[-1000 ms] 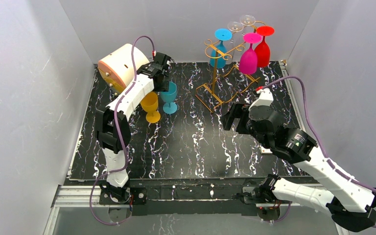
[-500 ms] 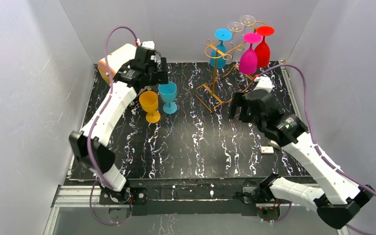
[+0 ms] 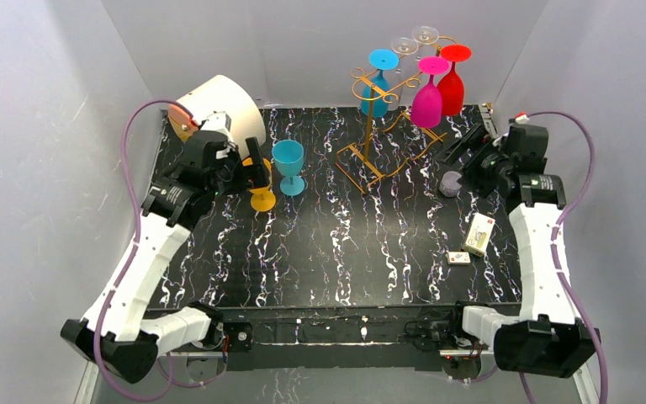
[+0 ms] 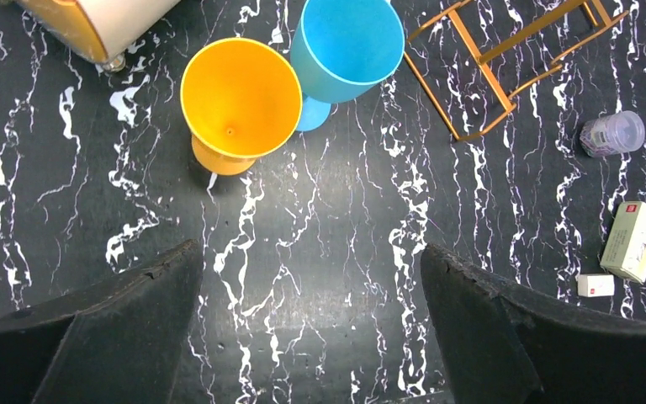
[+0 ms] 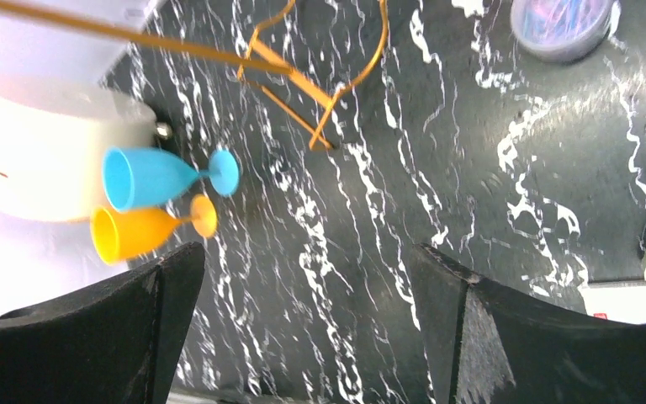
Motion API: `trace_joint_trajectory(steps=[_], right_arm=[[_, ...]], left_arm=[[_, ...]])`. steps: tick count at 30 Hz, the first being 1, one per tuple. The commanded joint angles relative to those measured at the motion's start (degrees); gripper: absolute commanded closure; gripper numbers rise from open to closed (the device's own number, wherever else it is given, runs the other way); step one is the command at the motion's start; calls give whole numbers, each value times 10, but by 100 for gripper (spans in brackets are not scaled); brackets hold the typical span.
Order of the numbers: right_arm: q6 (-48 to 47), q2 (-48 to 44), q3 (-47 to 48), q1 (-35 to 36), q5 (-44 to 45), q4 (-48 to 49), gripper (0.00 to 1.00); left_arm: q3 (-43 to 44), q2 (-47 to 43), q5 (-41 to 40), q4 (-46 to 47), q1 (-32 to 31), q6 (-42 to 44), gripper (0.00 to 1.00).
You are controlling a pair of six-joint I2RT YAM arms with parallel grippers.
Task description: Take the wine glass off the wine glass rack
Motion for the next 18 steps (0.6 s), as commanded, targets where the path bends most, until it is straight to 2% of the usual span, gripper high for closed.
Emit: trace_joint_trajectory(steps=[1, 5, 7, 11, 18], right_arm=[[37, 40, 88, -41, -47, 39, 1], [38, 62, 122, -42, -83, 131, 1], [52, 74, 134, -42, -71, 161, 3], [80, 132, 177, -42, -67, 198, 15], [115, 235, 273, -42, -85, 220, 29]], left_arm=[[-27, -49, 5, -38, 5, -25, 2], [-71, -84, 23, -41, 5, -38, 2], [-86, -100, 30, -39, 4, -45, 2], [-100, -117, 46, -36, 4, -54, 2], [-118, -137, 65, -40, 5, -57, 2]])
